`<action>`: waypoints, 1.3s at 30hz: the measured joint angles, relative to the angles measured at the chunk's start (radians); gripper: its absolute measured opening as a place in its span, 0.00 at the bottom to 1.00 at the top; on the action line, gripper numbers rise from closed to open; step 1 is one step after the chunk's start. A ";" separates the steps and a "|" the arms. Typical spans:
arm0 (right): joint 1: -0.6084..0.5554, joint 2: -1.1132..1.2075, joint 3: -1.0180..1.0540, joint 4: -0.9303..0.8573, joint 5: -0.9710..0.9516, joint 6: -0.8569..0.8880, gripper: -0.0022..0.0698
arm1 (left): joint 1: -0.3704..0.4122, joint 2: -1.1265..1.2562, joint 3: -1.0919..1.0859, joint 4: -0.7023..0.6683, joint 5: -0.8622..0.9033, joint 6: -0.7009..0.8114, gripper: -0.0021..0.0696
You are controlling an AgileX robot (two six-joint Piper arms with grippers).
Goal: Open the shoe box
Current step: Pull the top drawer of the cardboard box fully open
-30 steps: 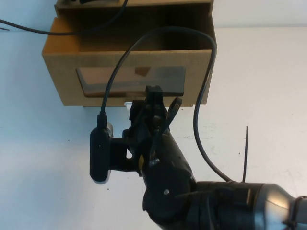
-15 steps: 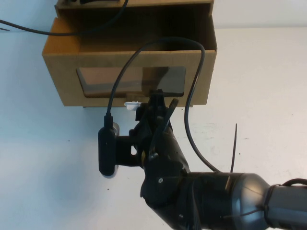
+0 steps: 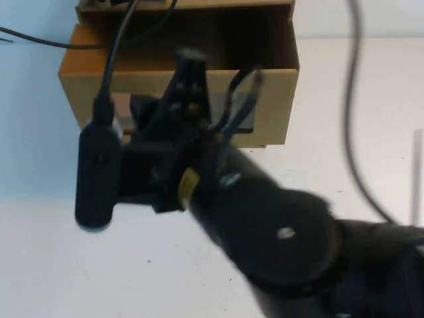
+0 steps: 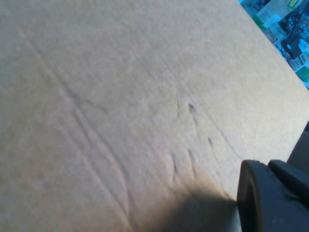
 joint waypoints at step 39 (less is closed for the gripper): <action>-0.586 0.396 -0.966 1.812 0.550 -1.019 0.01 | 0.000 0.000 0.000 -0.004 0.002 0.000 0.02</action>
